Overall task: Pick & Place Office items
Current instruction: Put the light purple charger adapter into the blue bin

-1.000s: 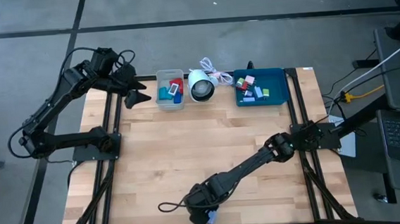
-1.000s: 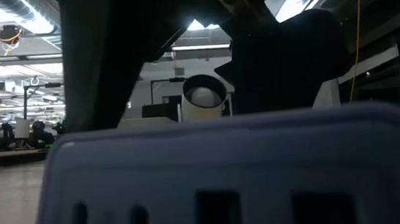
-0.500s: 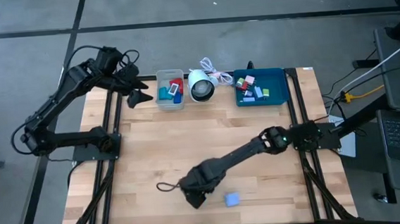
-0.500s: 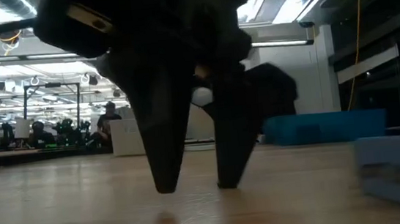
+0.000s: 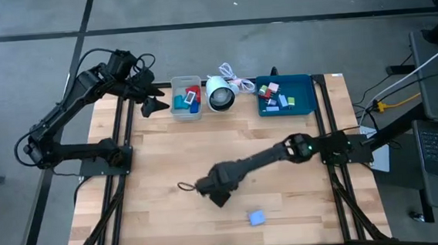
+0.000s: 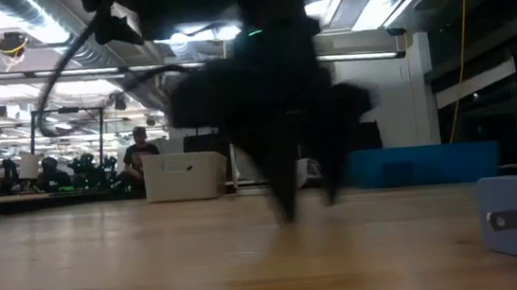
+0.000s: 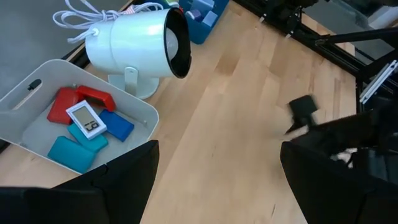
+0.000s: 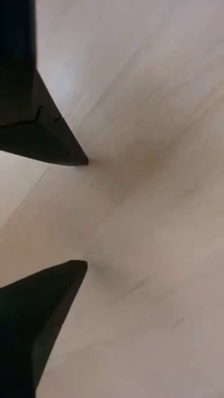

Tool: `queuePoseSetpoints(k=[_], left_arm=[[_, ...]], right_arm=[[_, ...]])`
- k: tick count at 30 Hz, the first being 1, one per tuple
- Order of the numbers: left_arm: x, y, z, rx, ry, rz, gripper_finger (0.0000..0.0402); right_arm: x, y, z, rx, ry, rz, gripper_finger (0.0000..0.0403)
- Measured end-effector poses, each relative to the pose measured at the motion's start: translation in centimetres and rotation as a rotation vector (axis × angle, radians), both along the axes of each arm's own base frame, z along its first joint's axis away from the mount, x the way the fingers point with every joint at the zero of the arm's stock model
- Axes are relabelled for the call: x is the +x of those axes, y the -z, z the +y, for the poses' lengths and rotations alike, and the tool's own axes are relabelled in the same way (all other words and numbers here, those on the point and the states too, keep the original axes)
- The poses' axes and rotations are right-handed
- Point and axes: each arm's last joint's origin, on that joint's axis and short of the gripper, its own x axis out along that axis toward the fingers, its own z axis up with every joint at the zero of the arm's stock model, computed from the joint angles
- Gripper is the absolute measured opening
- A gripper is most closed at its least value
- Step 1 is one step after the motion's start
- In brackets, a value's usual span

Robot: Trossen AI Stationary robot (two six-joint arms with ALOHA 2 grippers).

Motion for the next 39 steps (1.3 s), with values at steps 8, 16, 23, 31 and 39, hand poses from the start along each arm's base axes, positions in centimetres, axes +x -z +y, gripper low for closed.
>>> queuePoseSetpoints(k=[8,16,23,31,39], left_arm=[[0.1,-0.2,0.2,0.050,0.022,-0.016,0.0331],[0.3,-0.6,0.4,0.072,0.010,-0.057,0.0331],[0.4,-0.8,0.5,0.099,0.015,-0.075,0.0331],[0.4,-0.7,0.4,0.112,0.037,-0.075,0.0331],[0.6,-0.9,0.5,0.101,0.070,-0.111,0.0331]], right_arm=[[-3.9,-6.4,4.3,-0.091,0.443,-0.075,0.0285],[-8.5,-12.7,9.4,0.011,1.010,-0.260,0.0285],[-4.7,-9.8,11.2,0.213,1.063,-0.385,0.0285],[-5.1,-10.1,10.0,0.085,0.835,-0.412,0.0286],[-6.5,-11.1,6.7,0.113,-0.074,-0.114,0.0286]])
